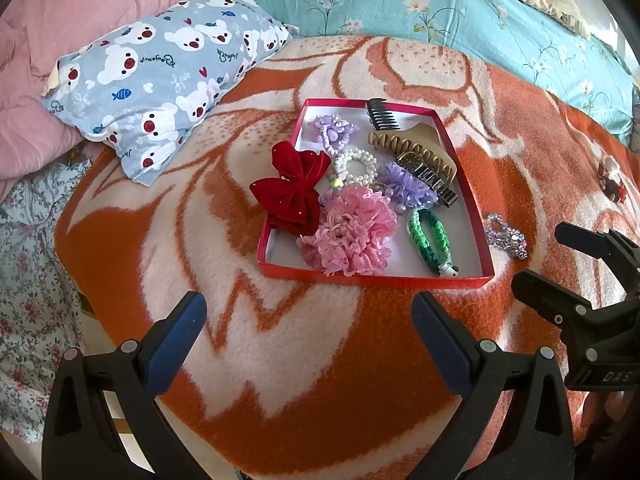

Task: Organize jewelry

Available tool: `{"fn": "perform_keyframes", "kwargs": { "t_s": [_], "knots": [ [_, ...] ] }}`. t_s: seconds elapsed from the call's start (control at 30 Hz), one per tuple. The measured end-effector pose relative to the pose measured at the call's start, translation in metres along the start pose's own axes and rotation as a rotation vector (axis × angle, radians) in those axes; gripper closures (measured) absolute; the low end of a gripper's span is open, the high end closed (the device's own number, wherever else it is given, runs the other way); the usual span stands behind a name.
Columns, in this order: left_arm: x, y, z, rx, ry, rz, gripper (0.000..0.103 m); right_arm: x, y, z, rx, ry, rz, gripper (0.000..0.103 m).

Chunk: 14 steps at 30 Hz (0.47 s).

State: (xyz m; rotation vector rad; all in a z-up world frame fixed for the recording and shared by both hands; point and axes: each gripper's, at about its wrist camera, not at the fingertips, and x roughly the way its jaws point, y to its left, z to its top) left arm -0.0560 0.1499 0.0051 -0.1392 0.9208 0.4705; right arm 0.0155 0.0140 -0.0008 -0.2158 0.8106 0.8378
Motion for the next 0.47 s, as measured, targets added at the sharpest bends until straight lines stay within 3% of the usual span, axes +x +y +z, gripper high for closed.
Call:
{"fn": "perform_keyframes", "kwargs": {
  "t_s": [0.47],
  "knots": [
    [-0.0003, -0.0051, 0.0007, 0.002, 0.003, -0.001, 0.0, 0.0013, -0.0018, -0.0017, 0.016, 0.01, -0.004, 0.005]
  ]
}}
